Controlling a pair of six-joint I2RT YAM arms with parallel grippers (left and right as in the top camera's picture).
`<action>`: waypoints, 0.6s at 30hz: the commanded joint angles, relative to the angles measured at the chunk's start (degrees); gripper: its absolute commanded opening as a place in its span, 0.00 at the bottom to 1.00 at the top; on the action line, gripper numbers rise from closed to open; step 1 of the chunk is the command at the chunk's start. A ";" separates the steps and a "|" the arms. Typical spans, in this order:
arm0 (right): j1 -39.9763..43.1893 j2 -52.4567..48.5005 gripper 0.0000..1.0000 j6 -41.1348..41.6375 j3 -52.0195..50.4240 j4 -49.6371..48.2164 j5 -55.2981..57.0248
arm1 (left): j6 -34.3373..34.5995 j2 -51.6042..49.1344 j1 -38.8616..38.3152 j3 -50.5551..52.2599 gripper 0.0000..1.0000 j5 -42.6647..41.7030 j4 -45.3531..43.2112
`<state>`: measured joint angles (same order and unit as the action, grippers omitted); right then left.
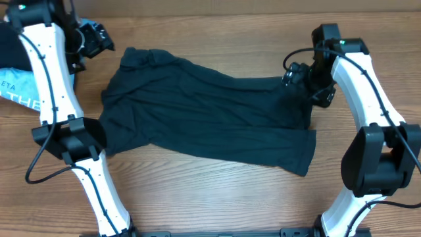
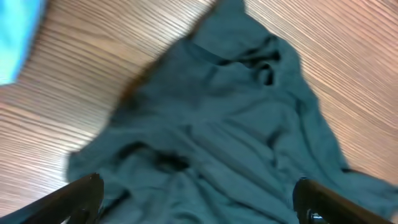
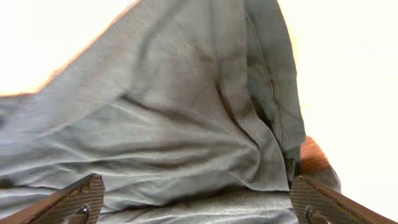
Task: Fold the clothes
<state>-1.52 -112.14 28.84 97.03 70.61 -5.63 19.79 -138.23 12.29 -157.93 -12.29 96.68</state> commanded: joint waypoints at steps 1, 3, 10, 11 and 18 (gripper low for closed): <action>0.31 0.48 1.00 -0.79 5.27 0.15 -1.09 | 8.79 0.87 -6.14 -1.01 1.00 -2.27 -0.04; 1.27 0.48 1.00 -0.76 6.62 -1.64 -2.10 | 13.07 0.72 -10.16 -1.01 1.00 -2.14 -2.60; 9.49 -3.02 1.00 -2.32 6.67 -9.20 -9.22 | 20.98 -0.57 -16.79 7.30 1.00 -2.51 -18.45; 10.56 -4.33 1.00 -2.29 6.67 -11.13 -11.58 | 20.96 -2.19 -16.92 8.92 1.00 -3.52 -20.76; 10.91 -9.40 0.99 -1.62 6.67 -19.89 -13.75 | 21.62 -12.63 -16.85 9.01 1.00 -5.57 -23.04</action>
<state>9.58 -120.46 26.96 102.43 52.07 -17.91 40.38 -146.58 -4.80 -149.38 -16.19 73.80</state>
